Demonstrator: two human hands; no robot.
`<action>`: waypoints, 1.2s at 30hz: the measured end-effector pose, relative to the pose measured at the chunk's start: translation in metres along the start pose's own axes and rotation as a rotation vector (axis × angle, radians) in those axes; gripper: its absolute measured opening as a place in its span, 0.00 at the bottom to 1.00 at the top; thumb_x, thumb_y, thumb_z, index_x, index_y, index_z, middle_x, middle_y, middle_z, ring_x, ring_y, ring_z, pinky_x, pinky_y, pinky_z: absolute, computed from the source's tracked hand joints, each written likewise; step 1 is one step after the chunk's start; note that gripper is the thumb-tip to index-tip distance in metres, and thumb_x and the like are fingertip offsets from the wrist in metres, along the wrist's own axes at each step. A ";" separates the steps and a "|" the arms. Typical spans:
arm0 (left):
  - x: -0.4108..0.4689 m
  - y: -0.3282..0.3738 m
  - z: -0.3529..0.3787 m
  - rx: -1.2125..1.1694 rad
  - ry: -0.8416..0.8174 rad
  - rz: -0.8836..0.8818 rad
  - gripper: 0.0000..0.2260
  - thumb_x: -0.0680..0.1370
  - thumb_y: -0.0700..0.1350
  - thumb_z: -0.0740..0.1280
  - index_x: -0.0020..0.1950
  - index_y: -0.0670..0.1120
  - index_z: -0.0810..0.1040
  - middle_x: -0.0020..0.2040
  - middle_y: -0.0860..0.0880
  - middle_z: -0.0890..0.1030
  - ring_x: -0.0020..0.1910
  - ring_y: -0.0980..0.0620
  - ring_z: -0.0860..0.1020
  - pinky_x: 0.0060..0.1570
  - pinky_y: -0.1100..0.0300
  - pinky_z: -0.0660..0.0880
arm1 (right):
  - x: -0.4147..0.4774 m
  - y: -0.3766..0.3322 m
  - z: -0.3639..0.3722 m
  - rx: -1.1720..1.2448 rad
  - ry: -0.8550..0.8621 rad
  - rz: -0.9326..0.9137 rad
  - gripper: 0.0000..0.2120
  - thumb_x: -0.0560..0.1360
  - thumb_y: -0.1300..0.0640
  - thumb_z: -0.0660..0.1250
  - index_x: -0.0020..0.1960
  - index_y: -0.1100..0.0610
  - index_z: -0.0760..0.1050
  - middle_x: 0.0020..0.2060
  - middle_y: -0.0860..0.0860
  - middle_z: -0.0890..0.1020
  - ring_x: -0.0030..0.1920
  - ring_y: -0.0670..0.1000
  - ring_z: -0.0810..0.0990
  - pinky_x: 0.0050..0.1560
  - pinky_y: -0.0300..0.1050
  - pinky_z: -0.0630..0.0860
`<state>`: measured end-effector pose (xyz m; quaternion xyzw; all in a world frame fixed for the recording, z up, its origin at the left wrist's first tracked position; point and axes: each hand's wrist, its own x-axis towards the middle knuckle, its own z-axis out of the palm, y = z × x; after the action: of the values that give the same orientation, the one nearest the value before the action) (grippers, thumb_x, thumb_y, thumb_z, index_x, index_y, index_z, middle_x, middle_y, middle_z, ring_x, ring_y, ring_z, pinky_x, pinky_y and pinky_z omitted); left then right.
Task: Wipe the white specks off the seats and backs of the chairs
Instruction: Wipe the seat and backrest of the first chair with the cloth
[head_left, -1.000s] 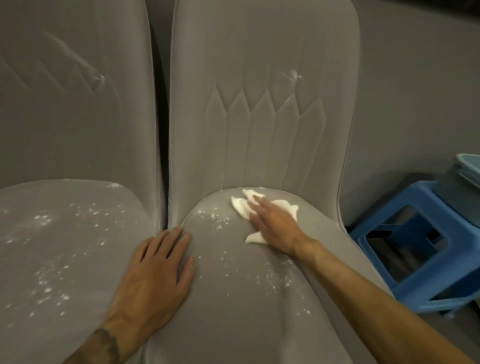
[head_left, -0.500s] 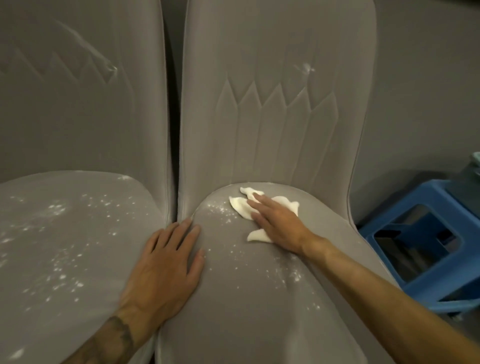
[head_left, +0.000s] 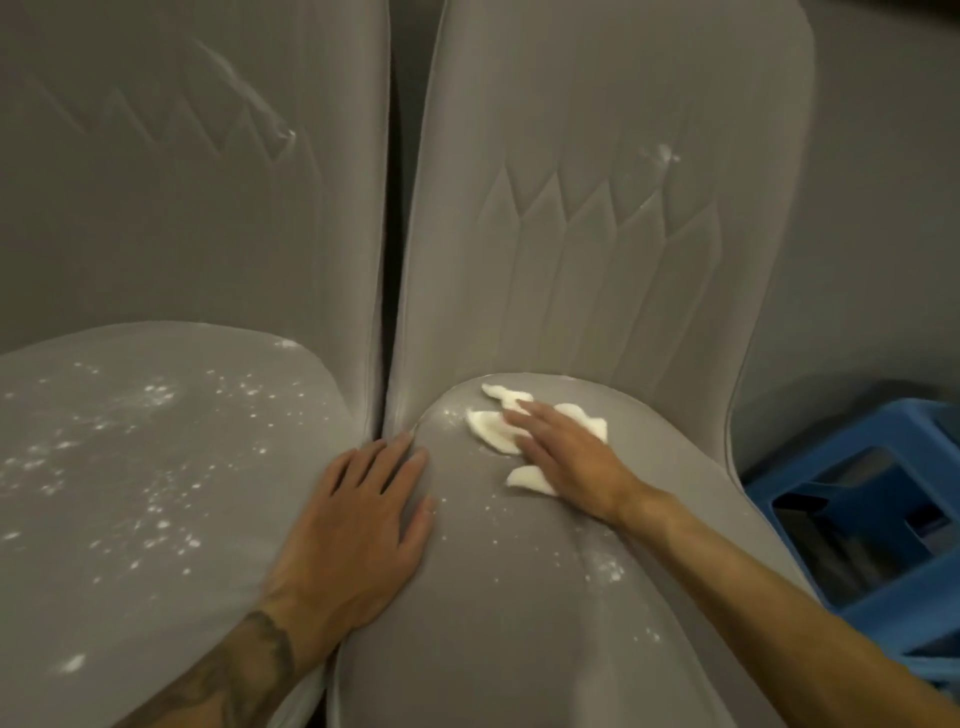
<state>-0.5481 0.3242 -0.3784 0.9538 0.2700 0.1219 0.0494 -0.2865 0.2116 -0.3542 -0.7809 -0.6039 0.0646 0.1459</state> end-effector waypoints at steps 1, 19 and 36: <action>0.001 0.001 0.001 0.004 0.011 0.000 0.27 0.84 0.58 0.50 0.76 0.47 0.74 0.76 0.46 0.74 0.73 0.46 0.73 0.74 0.46 0.69 | -0.003 0.011 -0.005 -0.011 0.006 0.015 0.21 0.84 0.51 0.58 0.76 0.54 0.68 0.76 0.52 0.67 0.78 0.51 0.62 0.78 0.45 0.55; 0.003 0.000 0.007 -0.016 0.059 -0.021 0.26 0.83 0.58 0.53 0.76 0.49 0.73 0.76 0.48 0.73 0.73 0.47 0.72 0.73 0.48 0.68 | 0.059 -0.009 0.005 -0.037 0.049 0.176 0.20 0.85 0.52 0.55 0.75 0.55 0.68 0.75 0.56 0.67 0.76 0.54 0.65 0.75 0.44 0.57; 0.002 -0.003 0.012 -0.034 0.086 -0.006 0.25 0.83 0.57 0.54 0.74 0.48 0.75 0.74 0.47 0.75 0.70 0.47 0.74 0.72 0.48 0.69 | 0.034 -0.050 0.026 0.020 0.007 -0.148 0.19 0.84 0.52 0.57 0.74 0.54 0.71 0.74 0.53 0.71 0.75 0.51 0.65 0.75 0.35 0.51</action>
<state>-0.5450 0.3270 -0.3899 0.9459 0.2724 0.1674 0.0544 -0.3311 0.2592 -0.3614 -0.7329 -0.6588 0.0570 0.1600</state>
